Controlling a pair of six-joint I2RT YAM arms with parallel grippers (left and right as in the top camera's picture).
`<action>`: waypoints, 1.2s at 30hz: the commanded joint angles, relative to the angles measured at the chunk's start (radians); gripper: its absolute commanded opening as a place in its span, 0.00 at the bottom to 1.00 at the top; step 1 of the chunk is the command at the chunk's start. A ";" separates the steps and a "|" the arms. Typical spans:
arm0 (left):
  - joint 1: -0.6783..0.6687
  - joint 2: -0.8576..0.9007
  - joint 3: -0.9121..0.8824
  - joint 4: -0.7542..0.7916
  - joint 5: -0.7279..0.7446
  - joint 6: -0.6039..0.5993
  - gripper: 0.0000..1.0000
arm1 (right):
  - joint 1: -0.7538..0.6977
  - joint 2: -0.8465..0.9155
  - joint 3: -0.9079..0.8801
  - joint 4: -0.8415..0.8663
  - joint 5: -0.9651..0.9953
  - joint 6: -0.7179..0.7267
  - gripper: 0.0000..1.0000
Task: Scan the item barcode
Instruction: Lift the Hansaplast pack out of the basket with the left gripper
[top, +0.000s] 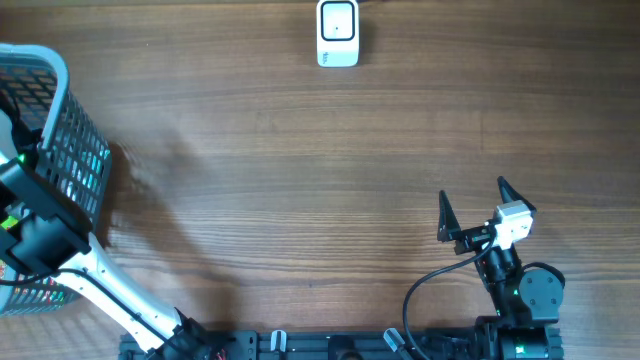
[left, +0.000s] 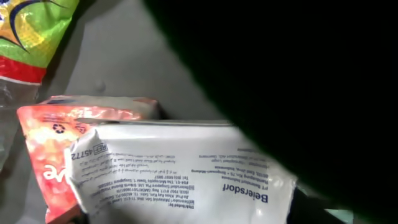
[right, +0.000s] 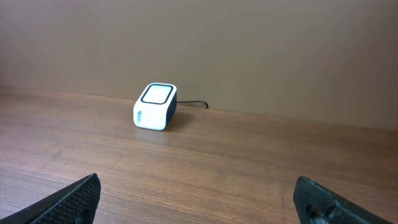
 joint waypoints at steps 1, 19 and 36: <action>0.005 0.019 0.003 0.002 0.002 -0.003 0.58 | 0.006 -0.005 -0.001 0.003 0.018 0.010 1.00; 0.020 -0.258 0.003 -0.017 0.002 0.004 0.58 | 0.006 -0.005 -0.001 0.002 0.018 0.010 1.00; 0.024 -0.768 0.003 -0.033 0.021 0.000 0.63 | 0.006 -0.005 -0.001 0.003 0.018 0.010 1.00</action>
